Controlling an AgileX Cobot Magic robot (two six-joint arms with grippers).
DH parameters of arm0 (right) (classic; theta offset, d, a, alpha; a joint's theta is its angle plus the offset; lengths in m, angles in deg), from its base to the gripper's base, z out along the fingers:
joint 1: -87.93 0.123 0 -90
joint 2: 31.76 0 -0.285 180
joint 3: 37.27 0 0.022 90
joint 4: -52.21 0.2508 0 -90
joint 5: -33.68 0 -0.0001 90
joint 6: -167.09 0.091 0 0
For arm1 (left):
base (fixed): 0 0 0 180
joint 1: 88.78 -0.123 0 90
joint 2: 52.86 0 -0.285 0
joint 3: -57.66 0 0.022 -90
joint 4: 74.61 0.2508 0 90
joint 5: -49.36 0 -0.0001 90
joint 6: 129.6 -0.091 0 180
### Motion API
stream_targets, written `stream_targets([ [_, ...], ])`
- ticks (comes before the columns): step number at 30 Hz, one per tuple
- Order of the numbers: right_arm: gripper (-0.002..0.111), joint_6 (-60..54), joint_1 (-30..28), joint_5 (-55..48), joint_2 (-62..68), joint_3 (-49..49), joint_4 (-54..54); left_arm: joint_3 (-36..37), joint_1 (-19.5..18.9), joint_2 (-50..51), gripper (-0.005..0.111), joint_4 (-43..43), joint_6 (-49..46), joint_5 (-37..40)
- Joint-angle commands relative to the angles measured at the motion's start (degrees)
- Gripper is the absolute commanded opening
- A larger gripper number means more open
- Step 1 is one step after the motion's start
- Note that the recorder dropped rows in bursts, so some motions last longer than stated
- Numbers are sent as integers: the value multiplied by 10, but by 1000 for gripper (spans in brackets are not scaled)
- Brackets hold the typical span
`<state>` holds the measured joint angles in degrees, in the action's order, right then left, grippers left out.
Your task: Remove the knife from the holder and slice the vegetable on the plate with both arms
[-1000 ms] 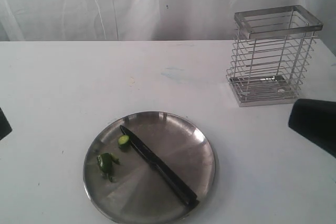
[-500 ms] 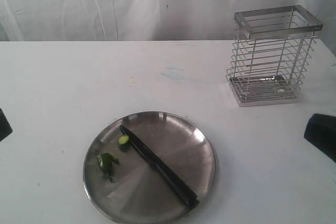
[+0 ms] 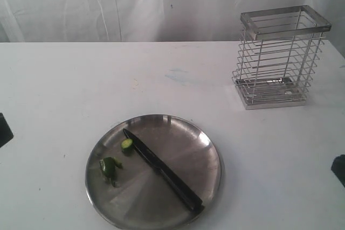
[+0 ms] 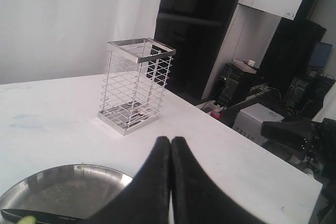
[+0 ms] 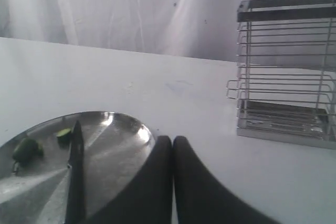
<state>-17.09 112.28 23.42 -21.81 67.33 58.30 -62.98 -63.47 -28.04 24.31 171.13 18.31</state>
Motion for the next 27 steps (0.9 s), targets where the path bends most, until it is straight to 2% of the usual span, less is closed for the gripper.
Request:
stream_targets([
  [1, 0, 5, -40, 4, -22, -18, -3, 1, -1, -4, 0, 10, 3, -7],
  [13, 0, 5, -113, 0, -22, -18, -4, 1, -1, -4, 0, 10, 3, -7],
  [27, 0, 5, -114, 0, -22, -18, -4, 1, -1, -4, 0, 10, 3, -7],
])
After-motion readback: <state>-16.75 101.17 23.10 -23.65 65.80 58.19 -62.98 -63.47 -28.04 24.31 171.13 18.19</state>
